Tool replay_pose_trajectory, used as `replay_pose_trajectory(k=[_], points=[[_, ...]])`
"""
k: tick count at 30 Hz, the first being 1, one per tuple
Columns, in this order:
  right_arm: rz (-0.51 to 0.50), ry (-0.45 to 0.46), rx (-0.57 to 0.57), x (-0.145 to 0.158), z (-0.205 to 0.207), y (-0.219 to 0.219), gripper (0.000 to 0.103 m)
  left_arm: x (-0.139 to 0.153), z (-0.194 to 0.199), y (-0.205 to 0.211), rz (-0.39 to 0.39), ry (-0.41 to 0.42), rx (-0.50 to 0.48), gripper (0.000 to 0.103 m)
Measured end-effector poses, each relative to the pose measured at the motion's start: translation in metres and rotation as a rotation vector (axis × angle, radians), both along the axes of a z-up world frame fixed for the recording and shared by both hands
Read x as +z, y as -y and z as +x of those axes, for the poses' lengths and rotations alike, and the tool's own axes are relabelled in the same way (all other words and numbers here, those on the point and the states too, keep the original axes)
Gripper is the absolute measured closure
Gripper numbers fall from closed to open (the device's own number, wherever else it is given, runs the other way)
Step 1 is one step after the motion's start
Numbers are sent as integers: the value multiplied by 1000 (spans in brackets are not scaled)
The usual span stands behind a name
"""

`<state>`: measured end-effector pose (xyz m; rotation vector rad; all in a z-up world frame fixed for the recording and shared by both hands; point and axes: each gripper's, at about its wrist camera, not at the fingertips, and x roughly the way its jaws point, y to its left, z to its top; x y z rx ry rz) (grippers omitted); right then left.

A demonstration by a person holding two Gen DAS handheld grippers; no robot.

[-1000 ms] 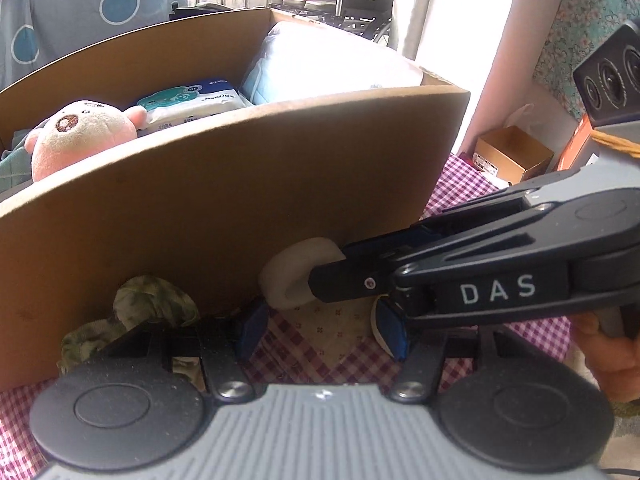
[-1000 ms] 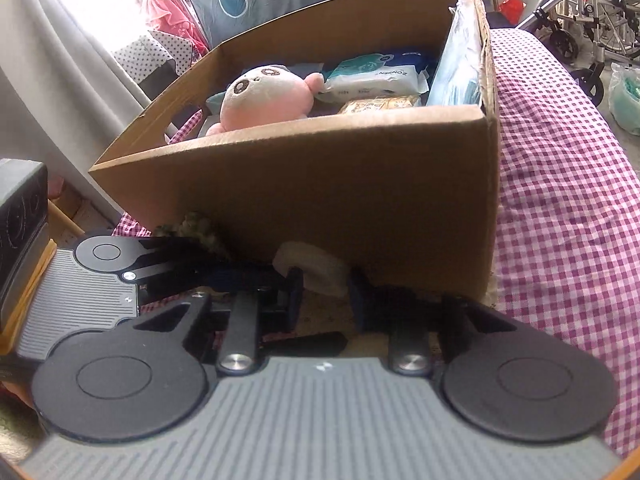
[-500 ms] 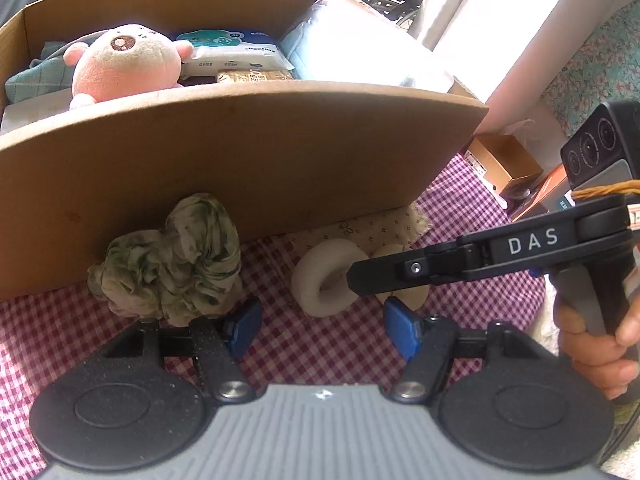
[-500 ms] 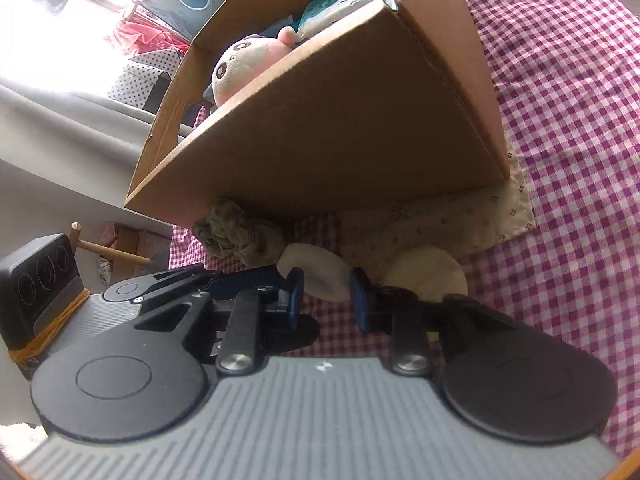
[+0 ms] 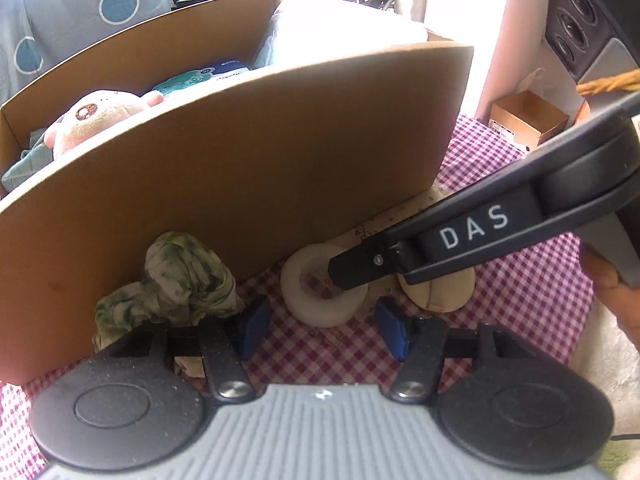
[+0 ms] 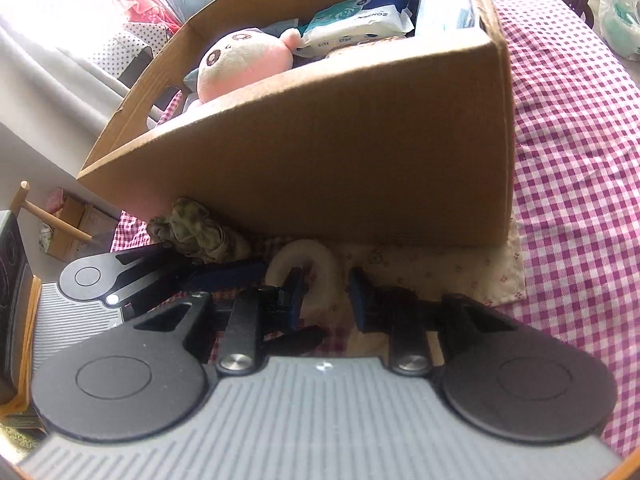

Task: Organize soft objects
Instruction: 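Lift the foam ring over the box wall, lower inside, release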

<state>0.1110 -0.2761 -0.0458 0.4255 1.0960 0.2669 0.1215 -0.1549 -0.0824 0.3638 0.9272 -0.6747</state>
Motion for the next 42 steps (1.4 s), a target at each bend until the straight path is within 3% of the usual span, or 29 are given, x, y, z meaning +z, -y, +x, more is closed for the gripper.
replay_pose_trajectory(k=[4,9,11,17,21,24,29,34,42], points=[[-61,31,48,2,-1,-16,80,1,0,4,-7,15,3,56],[-53,22,34,10,-7,-13,83,4,0,-3,-44,-11,27,56],[-51,47,36,26,-15,-14,83,18,-10,-10,-71,0,45,56],[-79,222,61,98,-37,-24,83,78,-34,-29,-124,154,50,56],[-104,334,107,140,-17,-26,83,120,-17,-37,-160,242,68,56],[-121,346,142,155,10,-26,83,134,9,-37,-160,258,74,55],[-74,195,165,144,80,-17,83,134,68,-33,-138,119,93,56],[-10,-41,159,95,135,-6,83,89,135,-46,-171,-223,168,56],[9,-245,181,41,160,-13,82,40,162,-47,-110,-425,197,56]])
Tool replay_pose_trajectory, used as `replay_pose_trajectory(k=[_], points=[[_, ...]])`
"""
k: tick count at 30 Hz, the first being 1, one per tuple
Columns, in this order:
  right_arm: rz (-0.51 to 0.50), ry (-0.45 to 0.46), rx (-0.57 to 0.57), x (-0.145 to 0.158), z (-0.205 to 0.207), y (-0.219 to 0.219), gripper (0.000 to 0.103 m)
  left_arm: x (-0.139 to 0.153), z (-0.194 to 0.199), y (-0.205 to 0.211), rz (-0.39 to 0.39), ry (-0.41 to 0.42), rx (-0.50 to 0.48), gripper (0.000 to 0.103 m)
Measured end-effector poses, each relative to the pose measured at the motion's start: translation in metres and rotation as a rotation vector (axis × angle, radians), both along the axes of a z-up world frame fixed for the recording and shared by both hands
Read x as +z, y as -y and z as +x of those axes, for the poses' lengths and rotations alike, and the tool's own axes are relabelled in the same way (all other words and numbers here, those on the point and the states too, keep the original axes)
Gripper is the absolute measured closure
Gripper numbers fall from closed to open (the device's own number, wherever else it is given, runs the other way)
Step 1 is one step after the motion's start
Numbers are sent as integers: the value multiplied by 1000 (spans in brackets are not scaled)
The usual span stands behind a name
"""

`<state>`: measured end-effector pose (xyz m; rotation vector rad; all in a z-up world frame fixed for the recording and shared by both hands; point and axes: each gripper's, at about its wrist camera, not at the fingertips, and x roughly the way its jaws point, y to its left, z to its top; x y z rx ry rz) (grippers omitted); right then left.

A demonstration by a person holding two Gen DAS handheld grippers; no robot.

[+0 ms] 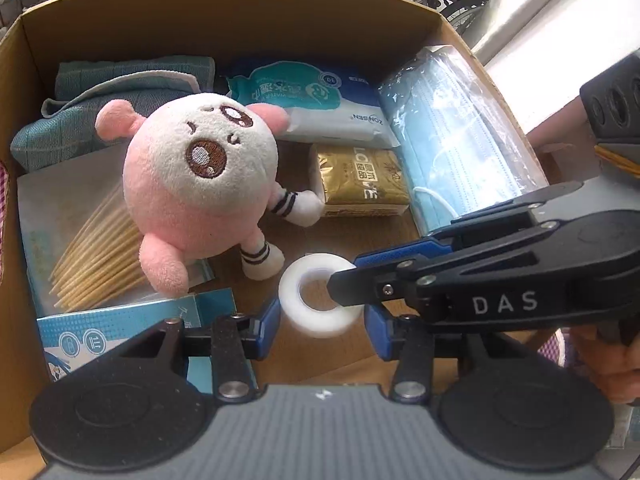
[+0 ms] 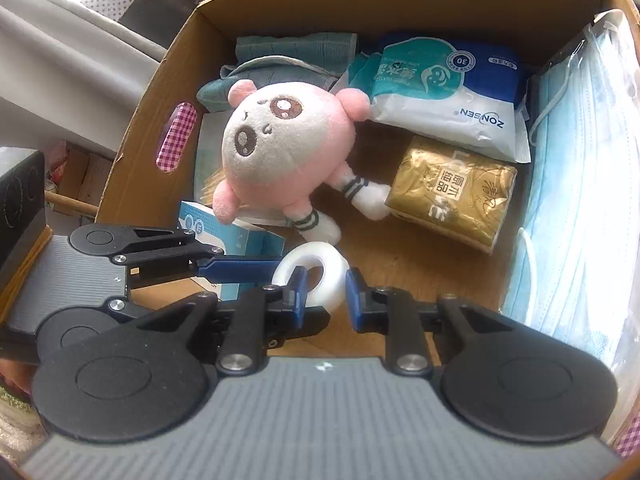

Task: Organize soft objects
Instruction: 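Lift the foam ring over the box wall, lower inside, release, then withdraw the right gripper and move toward the round wooden disc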

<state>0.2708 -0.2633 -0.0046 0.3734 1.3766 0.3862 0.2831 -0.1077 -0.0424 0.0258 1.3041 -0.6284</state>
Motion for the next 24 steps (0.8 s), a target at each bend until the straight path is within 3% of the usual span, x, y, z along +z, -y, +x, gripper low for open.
replay_pose_trajectory(k=[4,11,17,20,22,24], points=[[-9,-31,-1,-11,8,-5,82,-4,5,-3,2,-21,21,48],[-4,0,-3,-6,5,-8,81,10,-5,-8,-1,61,21,44],[82,191,-70,47,-28,12,76,55,-36,-37,-100,211,80,29],[140,298,-119,78,-66,32,68,79,-63,-53,-155,297,103,24],[176,346,-159,91,-95,45,53,92,-86,-60,-184,347,99,22],[212,386,-203,98,-131,60,50,98,-108,-60,-208,372,79,22]])
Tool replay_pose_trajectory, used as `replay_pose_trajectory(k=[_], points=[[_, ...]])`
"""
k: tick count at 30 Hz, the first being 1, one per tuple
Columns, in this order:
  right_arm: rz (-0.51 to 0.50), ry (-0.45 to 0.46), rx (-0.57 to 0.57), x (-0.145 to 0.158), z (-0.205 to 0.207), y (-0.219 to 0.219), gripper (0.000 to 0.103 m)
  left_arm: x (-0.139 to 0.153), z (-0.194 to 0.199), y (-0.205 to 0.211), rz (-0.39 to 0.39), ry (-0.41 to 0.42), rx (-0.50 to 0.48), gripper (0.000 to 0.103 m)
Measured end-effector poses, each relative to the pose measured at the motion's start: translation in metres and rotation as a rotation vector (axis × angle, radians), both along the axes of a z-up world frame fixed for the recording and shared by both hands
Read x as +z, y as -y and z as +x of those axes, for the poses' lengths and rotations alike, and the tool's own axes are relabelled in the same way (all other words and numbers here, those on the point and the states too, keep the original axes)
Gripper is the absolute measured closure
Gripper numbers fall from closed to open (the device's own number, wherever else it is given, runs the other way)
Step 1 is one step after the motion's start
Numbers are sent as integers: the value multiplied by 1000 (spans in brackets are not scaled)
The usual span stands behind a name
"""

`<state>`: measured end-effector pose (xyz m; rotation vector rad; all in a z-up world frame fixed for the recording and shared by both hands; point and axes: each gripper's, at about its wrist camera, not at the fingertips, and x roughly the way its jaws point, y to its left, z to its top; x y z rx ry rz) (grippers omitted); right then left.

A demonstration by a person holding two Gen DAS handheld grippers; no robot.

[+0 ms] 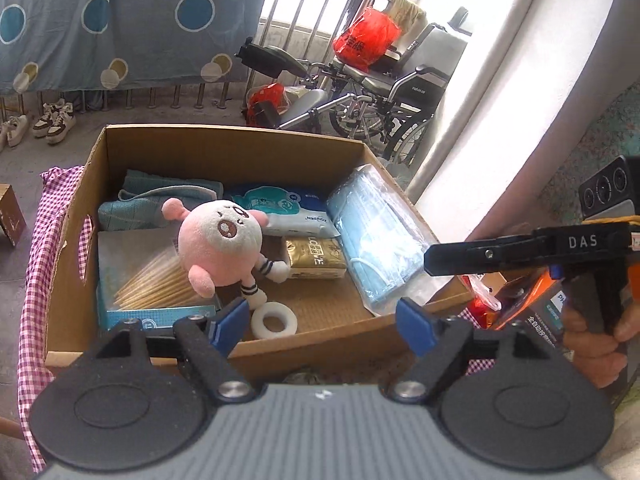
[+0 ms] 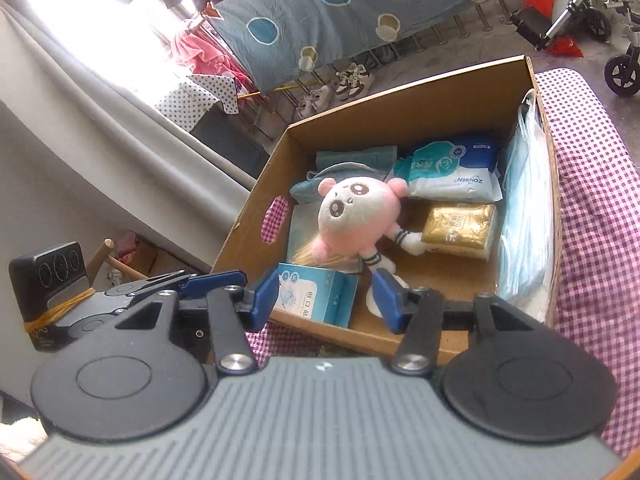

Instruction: Organize soft objects

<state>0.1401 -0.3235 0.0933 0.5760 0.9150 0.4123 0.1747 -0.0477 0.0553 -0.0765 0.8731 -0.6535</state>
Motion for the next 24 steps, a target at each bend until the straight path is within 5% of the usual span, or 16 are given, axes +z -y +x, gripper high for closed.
replay_pose_trajectory(k=[5,10,16,20,24], points=[[101,-52,-121,-24,-73,24,49,-16,-41,24,10,6,-127,22],[78,-170,-264,-70,-119,41,49,-59,-65,76,136,-11,-318,22],[-32,-243,-296,-110,-130,40,50,-101,-80,131,273,47,-457,25],[-69,-259,-281,-128,-123,37,54,-118,-76,152,332,53,-464,40],[-59,-249,-264,-136,-116,35,60,-129,-73,163,376,47,-472,45]])
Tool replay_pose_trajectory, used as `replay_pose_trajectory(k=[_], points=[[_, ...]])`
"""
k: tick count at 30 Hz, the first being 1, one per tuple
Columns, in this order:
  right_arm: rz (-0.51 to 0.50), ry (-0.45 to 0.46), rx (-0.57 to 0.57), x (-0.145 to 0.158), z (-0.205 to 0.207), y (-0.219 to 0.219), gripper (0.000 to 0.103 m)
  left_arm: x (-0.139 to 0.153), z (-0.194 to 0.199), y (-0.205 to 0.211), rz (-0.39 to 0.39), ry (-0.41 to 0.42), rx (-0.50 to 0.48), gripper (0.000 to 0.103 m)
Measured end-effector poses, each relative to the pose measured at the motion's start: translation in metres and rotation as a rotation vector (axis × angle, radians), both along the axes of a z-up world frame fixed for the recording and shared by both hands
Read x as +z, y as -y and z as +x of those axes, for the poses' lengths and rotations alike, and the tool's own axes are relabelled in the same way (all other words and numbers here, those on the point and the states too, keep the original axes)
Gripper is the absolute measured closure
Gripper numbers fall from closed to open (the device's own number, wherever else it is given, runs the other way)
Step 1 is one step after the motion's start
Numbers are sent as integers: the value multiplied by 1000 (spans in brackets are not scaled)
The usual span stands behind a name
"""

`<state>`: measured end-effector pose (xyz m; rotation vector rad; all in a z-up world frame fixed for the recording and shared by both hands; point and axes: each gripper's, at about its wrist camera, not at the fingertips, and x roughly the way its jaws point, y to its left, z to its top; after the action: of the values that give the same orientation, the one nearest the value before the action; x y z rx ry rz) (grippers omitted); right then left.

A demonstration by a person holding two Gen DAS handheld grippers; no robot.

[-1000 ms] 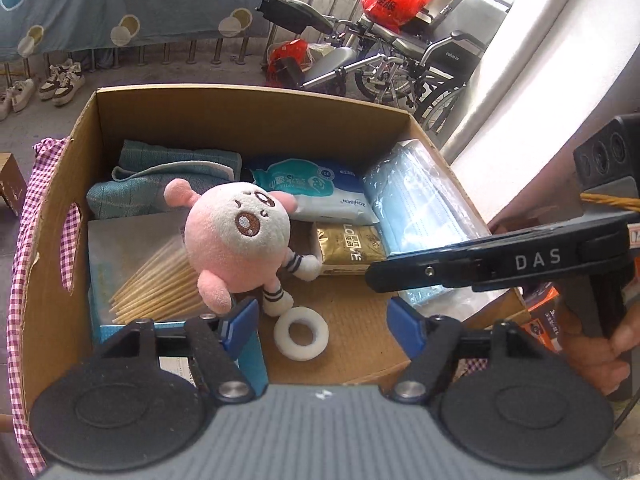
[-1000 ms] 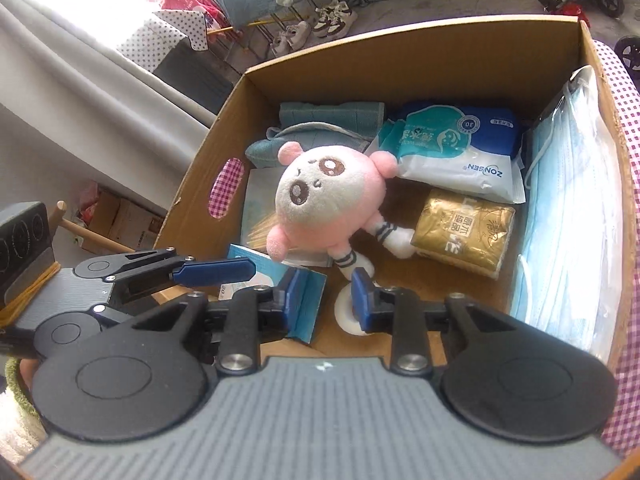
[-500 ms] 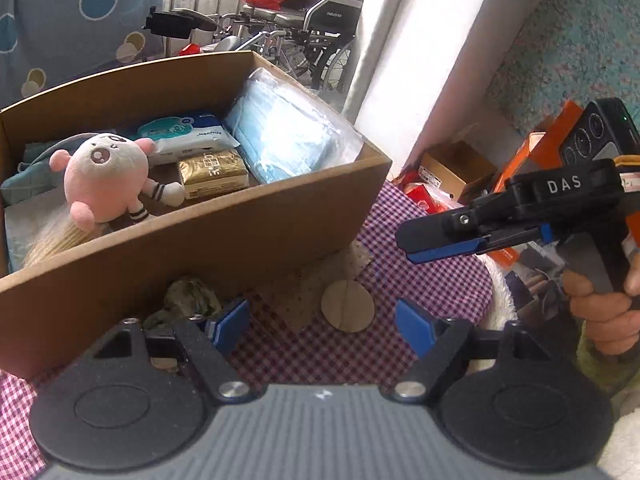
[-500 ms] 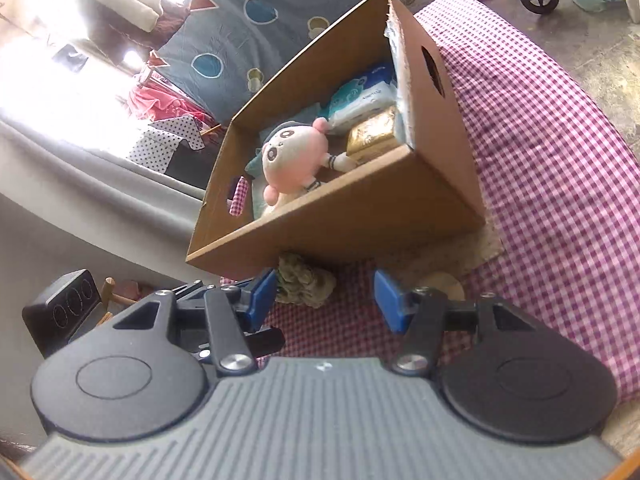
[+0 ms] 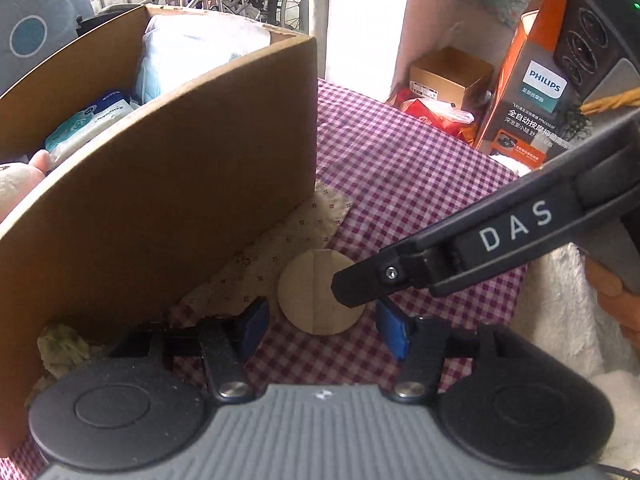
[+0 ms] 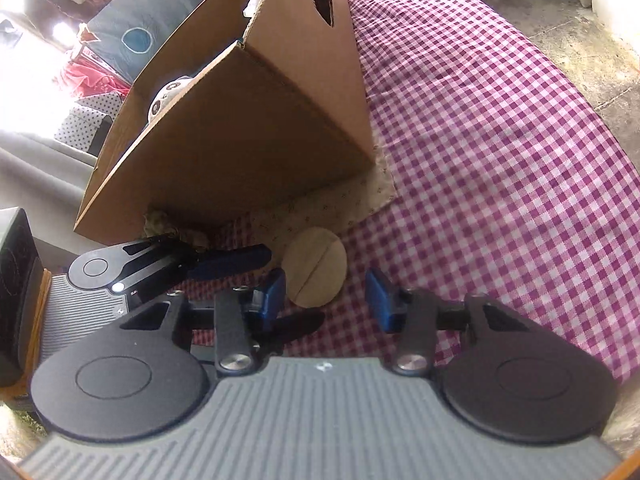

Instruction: Organize soft objects

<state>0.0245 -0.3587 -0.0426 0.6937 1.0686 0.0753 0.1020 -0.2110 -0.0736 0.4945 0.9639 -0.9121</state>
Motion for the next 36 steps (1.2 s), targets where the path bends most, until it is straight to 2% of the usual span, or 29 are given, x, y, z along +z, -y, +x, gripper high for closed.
replay_pose_trajectory(k=[1,5,10,12,16,20,23,24,29,36], points=[[7,4,0,-1,2,0,61,-2,0,2,9,3,0,50],[69,11,-6,-8,8,4,66,-6,-1,6,25,23,8,54],[201,46,-45,-17,11,15,67,-4,3,1,10,25,38,58],[262,65,-64,-20,12,21,67,-3,11,-5,-17,-6,63,58],[236,64,-73,-23,18,20,77,-2,28,-19,-91,-105,110,59],[160,68,-62,-25,26,12,86,-3,33,-23,-106,-97,126,61],[125,67,-49,-25,29,7,97,-4,32,-23,-103,-75,129,61],[112,77,-42,-21,28,4,101,-4,31,-24,-101,-67,129,61],[66,153,22,19,18,-12,102,16,25,-40,-163,-66,138,61],[13,307,177,101,20,-45,103,82,11,-79,-303,-5,169,61]])
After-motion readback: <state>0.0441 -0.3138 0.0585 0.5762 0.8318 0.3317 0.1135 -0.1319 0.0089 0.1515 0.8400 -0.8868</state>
